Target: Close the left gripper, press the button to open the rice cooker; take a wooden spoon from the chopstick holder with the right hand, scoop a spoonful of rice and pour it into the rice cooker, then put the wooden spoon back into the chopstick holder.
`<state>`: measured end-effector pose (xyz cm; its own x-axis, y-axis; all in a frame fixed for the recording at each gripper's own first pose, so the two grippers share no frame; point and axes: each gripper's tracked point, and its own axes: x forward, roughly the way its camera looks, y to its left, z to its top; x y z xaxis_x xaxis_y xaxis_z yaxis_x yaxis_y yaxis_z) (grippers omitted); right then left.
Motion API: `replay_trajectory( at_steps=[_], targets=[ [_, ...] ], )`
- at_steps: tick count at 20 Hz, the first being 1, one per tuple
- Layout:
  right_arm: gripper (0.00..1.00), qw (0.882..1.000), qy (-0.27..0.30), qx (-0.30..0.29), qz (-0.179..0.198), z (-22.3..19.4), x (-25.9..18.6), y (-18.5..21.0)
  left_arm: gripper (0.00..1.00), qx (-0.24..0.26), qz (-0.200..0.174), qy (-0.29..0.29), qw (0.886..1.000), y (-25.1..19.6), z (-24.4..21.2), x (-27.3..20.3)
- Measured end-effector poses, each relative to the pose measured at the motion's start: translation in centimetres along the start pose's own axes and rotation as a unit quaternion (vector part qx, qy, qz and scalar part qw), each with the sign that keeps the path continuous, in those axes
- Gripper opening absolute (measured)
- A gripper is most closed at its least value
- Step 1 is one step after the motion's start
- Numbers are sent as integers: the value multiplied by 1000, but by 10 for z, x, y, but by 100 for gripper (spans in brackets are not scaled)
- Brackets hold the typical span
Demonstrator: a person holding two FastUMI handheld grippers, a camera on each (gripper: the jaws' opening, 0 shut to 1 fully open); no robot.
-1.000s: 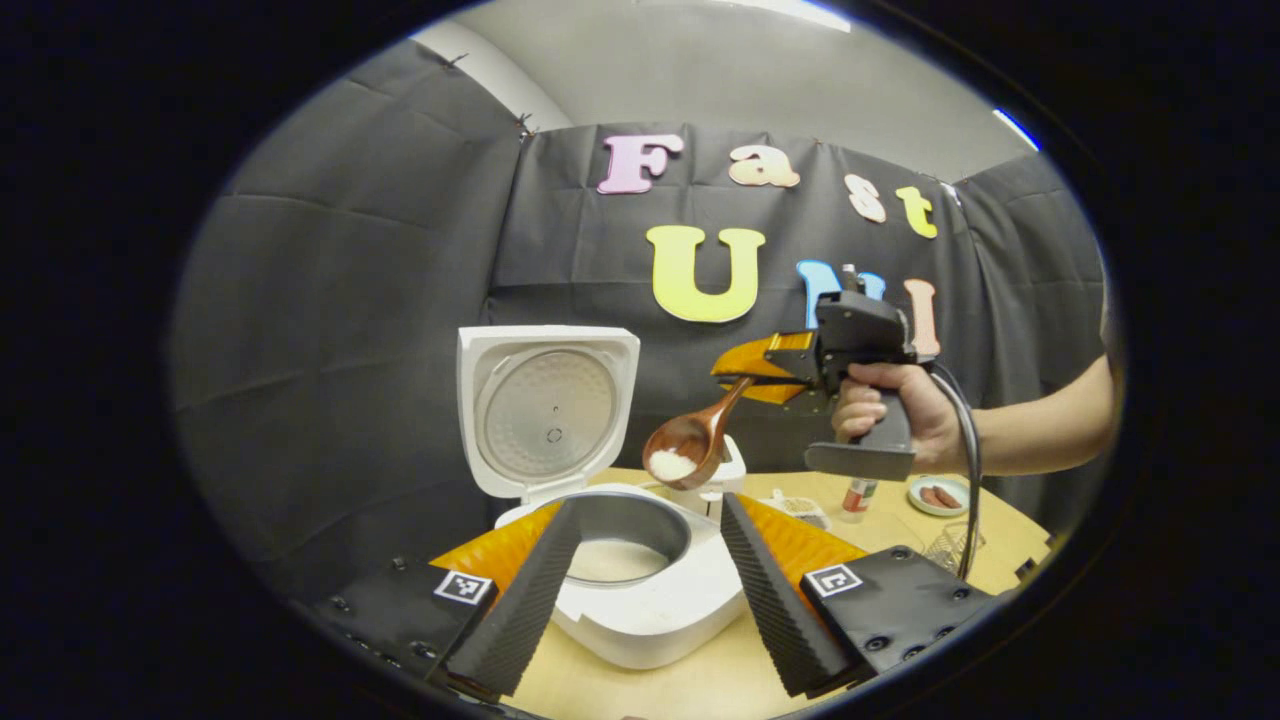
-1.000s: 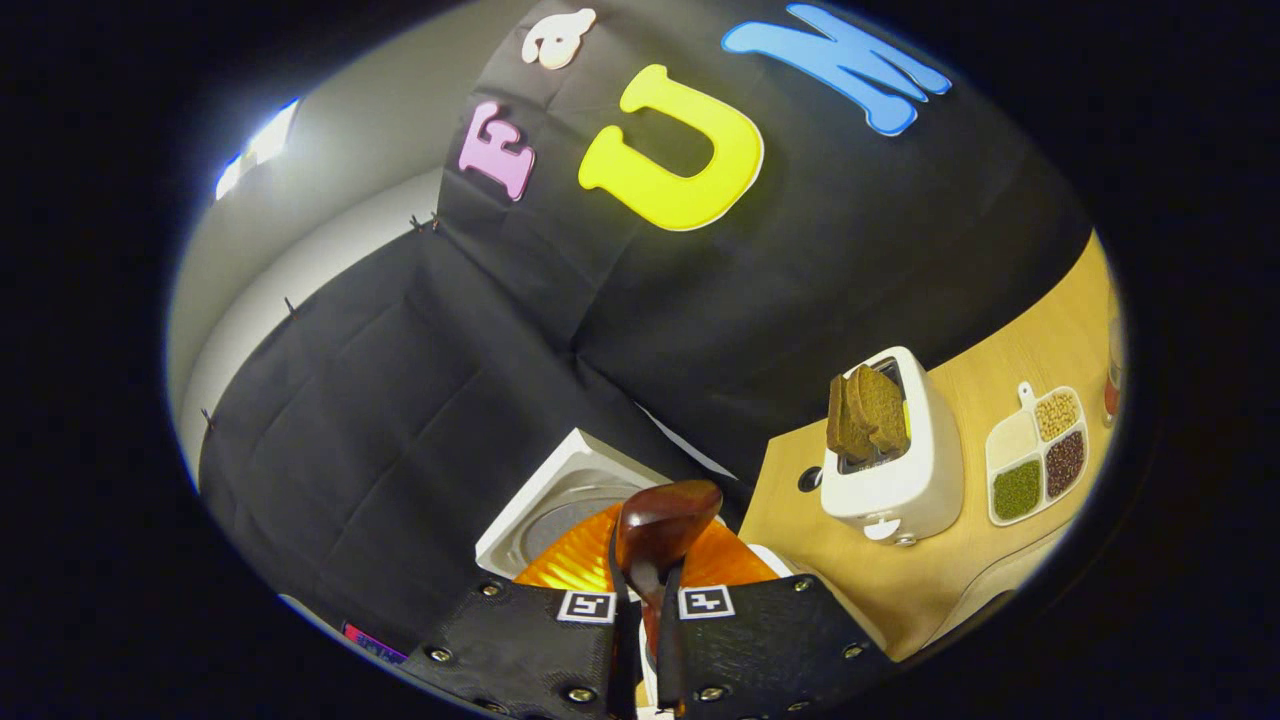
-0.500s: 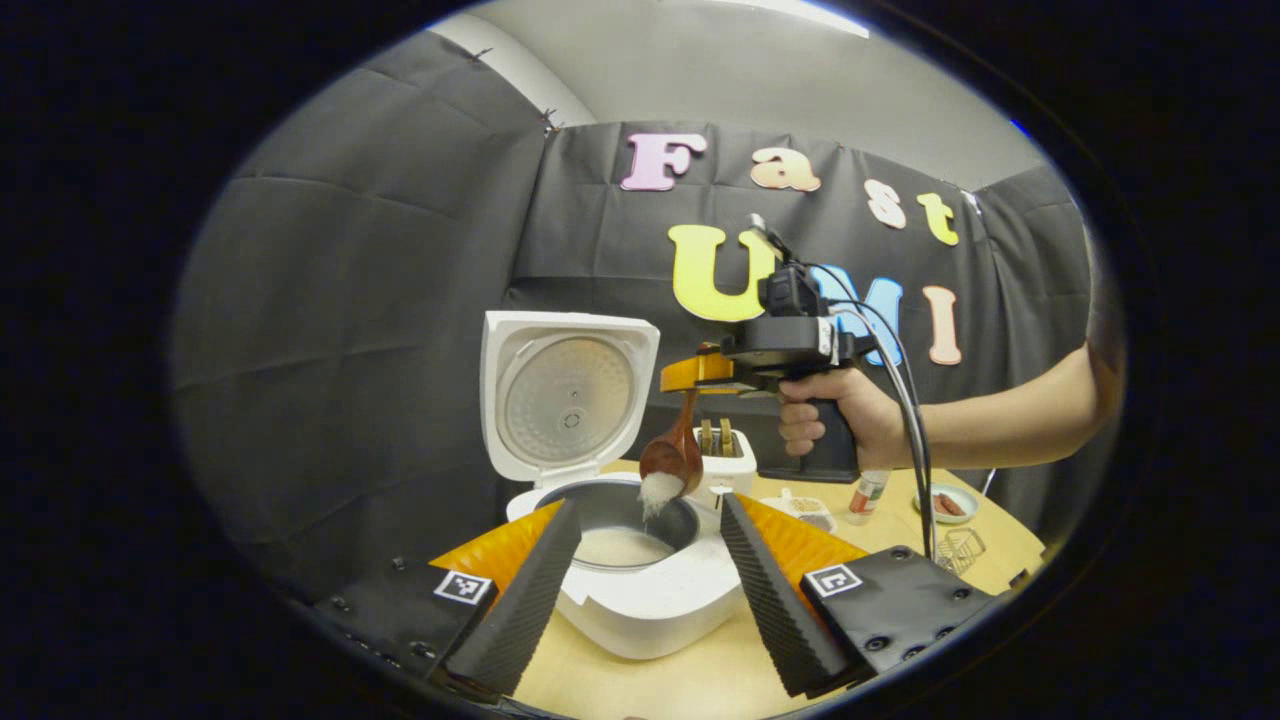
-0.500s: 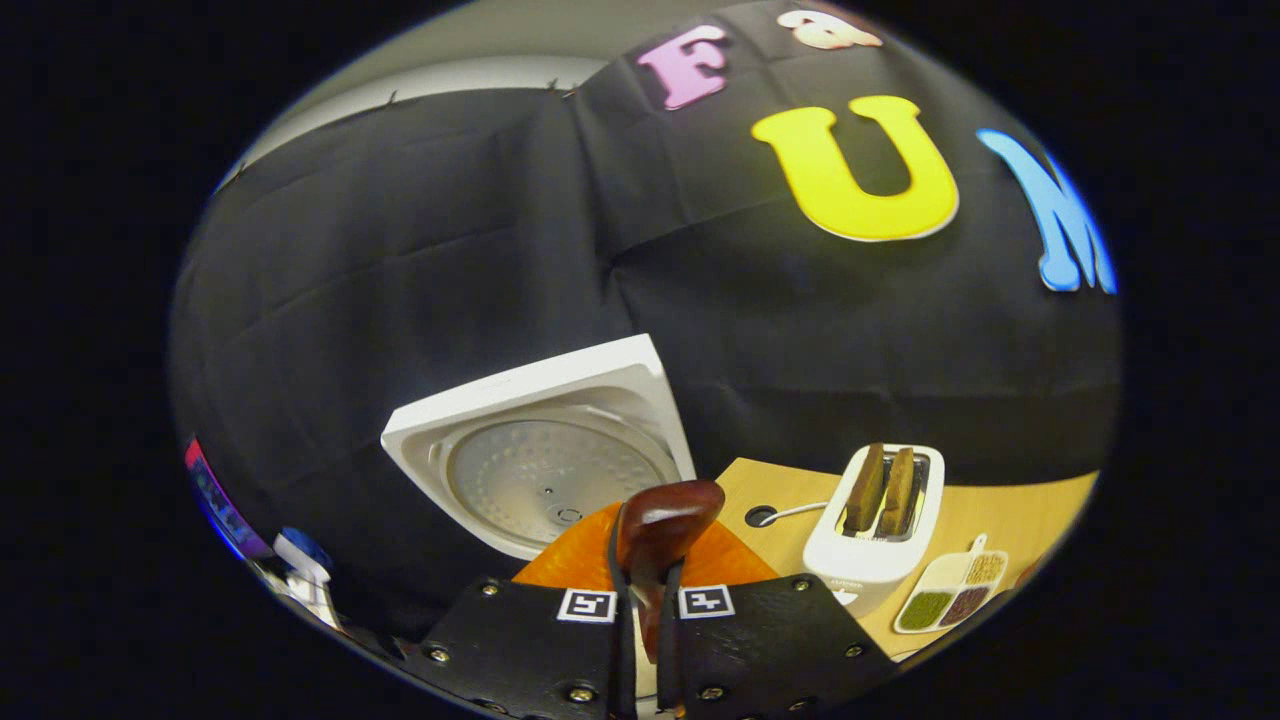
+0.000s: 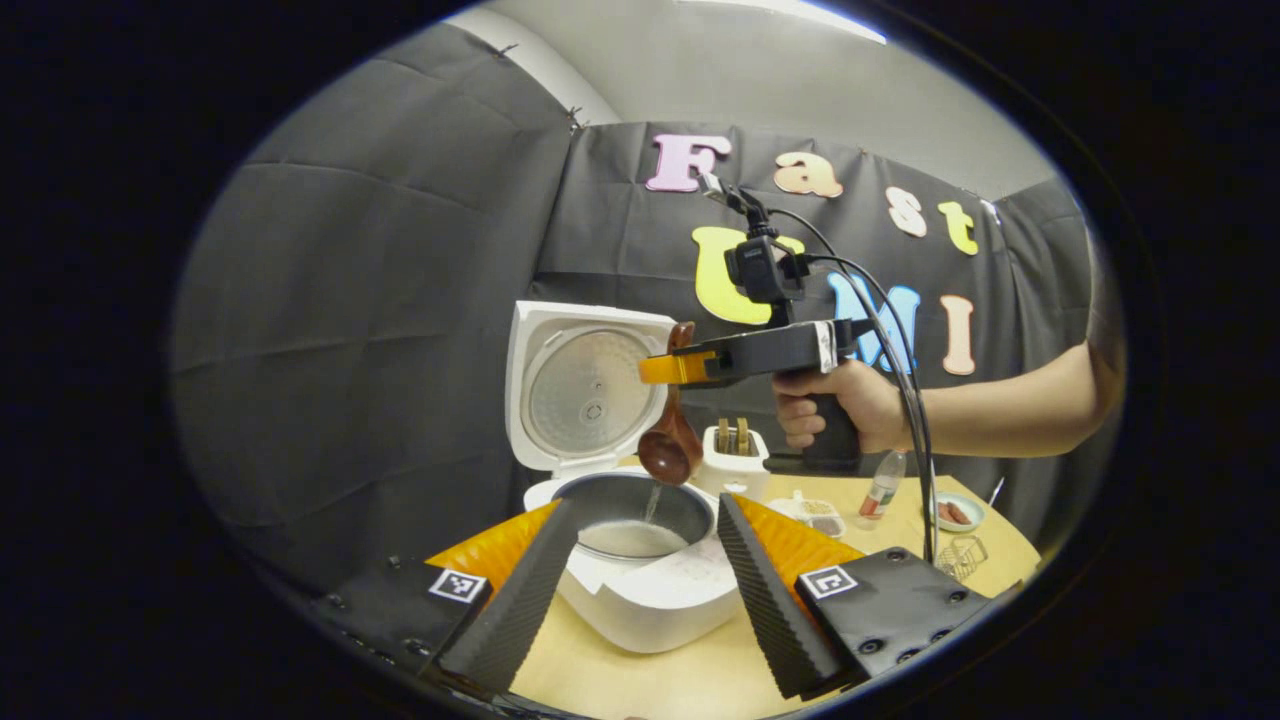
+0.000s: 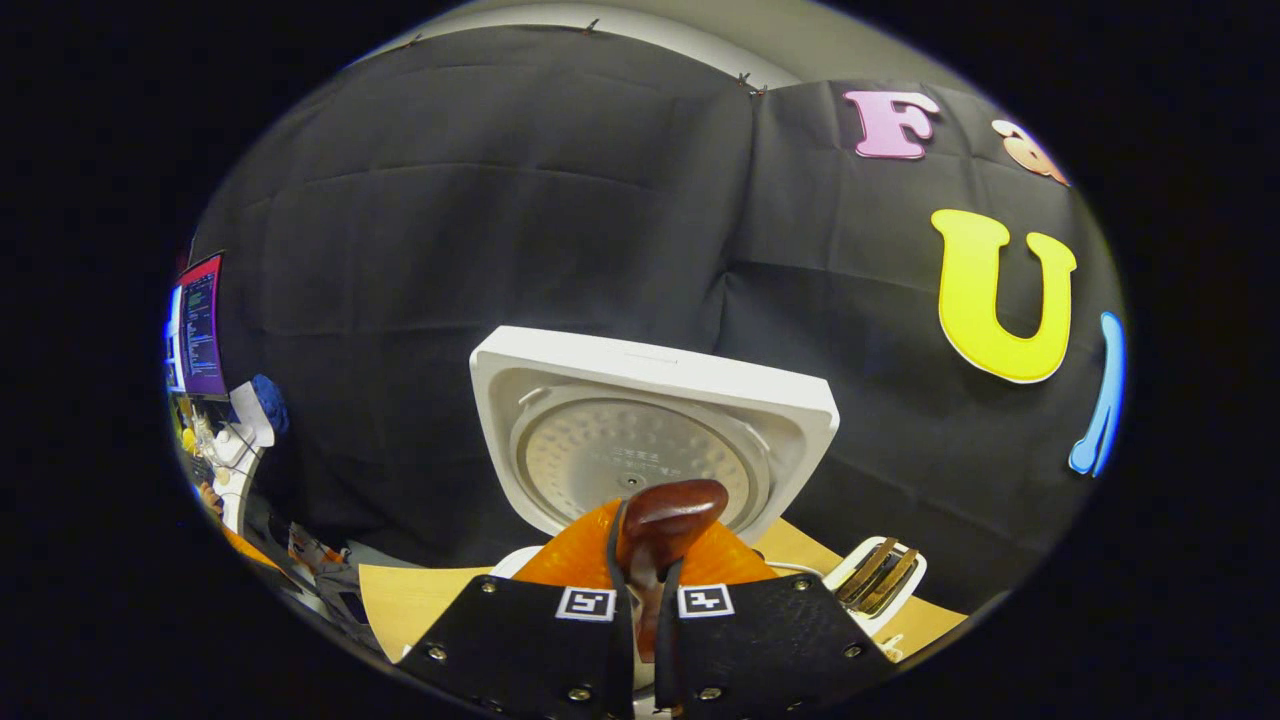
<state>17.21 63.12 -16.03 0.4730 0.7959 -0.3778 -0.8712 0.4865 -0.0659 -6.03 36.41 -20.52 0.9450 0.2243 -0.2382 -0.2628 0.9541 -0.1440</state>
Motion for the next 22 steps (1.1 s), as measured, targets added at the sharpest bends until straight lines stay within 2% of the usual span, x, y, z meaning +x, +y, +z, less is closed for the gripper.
replay_trajectory(
  at_steps=[3,5,10,11,15,17,22],
  targets=[
    [8,996,-8,88,-13,1,-4,-20,100,-9,-1,-7,1000,0,5,-2],
    [8,985,-6,174,-13,1,-9,-33,96,-15,-5,-7,1000,-2,4,-1],
    [9,945,-9,324,-34,-14,-39,-71,98,-13,-21,-13,1000,-16,12,1],
    [9,935,-14,354,-38,-16,-47,-78,96,-12,-28,-14,999,-22,12,2],
    [8,887,-43,456,-52,-36,-73,-106,98,-1,-57,-12,998,-44,15,9],
    [8,870,-53,486,-65,-46,-87,-118,98,7,-69,-12,998,-54,17,13],
    [8,842,-78,522,-110,-68,-165,-153,98,20,-107,-11,994,-86,19,17]
  ],
)
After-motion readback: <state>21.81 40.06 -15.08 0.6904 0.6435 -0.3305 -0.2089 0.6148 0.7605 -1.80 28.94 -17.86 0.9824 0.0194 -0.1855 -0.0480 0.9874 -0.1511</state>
